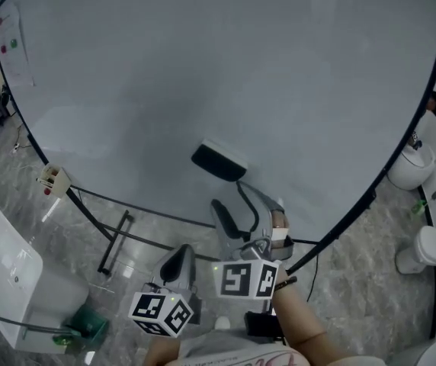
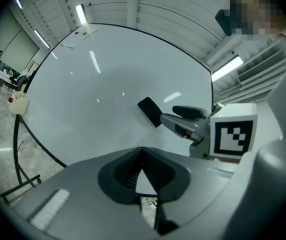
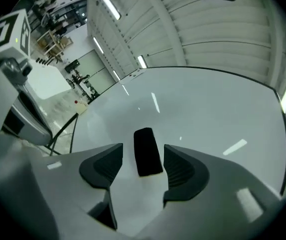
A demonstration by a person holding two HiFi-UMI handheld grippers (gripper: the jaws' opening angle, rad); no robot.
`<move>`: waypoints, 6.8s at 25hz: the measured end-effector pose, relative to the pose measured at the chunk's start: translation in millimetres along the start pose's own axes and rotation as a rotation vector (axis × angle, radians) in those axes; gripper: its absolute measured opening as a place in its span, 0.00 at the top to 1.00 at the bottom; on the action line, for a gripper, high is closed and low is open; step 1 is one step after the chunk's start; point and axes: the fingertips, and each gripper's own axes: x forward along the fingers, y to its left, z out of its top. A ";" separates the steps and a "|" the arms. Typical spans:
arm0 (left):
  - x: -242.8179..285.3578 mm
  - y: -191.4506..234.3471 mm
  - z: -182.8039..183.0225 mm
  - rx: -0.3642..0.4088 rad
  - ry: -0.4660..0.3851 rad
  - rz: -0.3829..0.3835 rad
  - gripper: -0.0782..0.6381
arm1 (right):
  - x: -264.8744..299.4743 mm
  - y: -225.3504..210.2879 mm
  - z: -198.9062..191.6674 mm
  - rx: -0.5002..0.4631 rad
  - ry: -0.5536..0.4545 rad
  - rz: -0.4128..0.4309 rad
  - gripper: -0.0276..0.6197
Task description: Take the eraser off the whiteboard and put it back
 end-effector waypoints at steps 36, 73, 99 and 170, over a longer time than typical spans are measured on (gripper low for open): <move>42.9 24.5 19.4 -0.020 0.031 -0.125 0.89 | 31.5 -16.0 -3.6 0.256 0.017 -0.015 0.58; 23.5 -5.4 41.7 -0.002 -0.064 -0.190 0.89 | -63.3 13.3 -50.7 0.875 -0.005 0.061 0.58; 37.3 5.4 34.2 -0.035 -0.042 -0.171 0.89 | 33.7 -98.1 -11.9 0.311 -0.034 -0.352 0.58; 62.6 -62.4 32.5 0.043 -0.030 -0.374 0.89 | -58.9 0.0 -75.6 0.823 0.127 -0.063 0.96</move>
